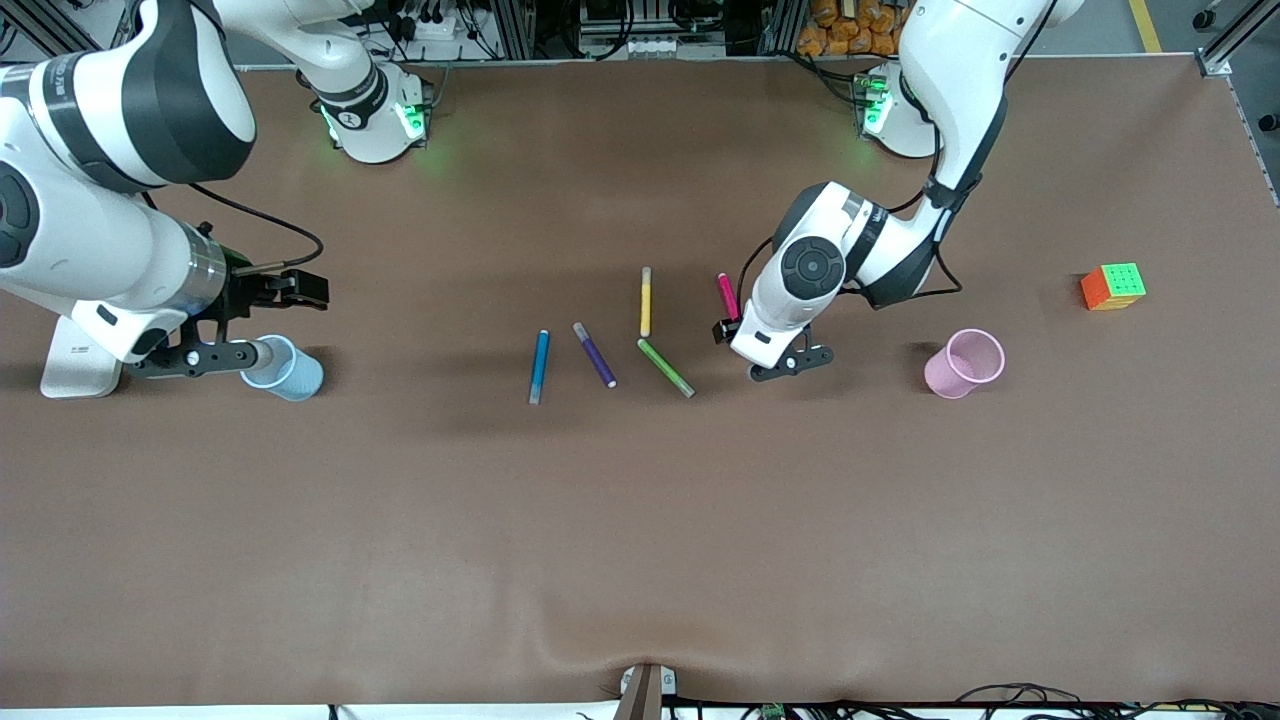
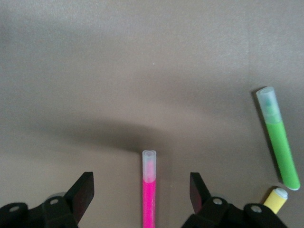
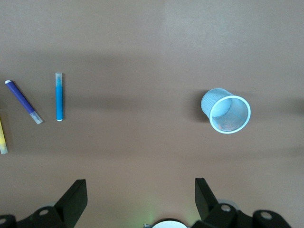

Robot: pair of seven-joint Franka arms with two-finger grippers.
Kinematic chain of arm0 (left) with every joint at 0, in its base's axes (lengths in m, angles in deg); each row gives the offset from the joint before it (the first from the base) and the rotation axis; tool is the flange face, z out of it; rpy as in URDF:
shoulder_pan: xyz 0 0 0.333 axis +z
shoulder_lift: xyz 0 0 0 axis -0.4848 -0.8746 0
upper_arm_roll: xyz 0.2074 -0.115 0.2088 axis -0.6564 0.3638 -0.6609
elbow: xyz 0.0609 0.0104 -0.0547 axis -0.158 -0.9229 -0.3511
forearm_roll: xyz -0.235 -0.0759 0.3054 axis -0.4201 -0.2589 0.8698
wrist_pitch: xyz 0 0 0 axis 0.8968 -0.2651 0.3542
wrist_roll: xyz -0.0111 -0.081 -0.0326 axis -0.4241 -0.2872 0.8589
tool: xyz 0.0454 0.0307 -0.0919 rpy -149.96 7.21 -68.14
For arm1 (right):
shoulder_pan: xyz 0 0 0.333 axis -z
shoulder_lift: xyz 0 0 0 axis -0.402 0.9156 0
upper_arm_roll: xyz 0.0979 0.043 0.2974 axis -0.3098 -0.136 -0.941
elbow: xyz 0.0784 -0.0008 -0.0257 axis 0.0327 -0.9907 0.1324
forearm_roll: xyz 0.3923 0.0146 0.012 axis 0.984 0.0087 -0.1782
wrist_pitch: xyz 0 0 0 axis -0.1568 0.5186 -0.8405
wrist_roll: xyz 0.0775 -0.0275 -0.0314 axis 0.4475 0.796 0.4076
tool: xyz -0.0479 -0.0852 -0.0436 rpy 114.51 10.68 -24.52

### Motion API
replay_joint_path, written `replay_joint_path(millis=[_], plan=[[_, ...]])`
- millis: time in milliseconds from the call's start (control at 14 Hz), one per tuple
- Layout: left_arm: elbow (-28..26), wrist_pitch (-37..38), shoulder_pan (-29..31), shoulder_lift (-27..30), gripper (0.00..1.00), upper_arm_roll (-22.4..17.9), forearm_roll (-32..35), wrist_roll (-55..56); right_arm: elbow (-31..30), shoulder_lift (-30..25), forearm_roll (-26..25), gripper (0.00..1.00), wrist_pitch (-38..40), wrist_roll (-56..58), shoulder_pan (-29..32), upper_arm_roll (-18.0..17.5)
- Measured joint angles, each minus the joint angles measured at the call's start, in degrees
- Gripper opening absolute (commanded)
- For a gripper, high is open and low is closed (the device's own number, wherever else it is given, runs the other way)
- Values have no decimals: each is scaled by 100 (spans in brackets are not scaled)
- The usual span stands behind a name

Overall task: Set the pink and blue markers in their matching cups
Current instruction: 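Lower both grippers and grasp the pink and blue markers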

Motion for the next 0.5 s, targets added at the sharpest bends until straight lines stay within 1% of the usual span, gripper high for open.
replay_joint_path(millis=[143, 286, 500], plan=[[-31, -39, -18, -50, 85, -1, 0, 134, -2, 84, 0, 100, 0, 0, -7, -3], [-39, -151, -79, -155, 82, 0, 0, 203, -2, 228, 0, 100, -7, 0, -42, -20], [-42, -412, -148, -355, 64, -1, 0, 335, -1, 481, 0, 100, -71, -1, -59, -41]])
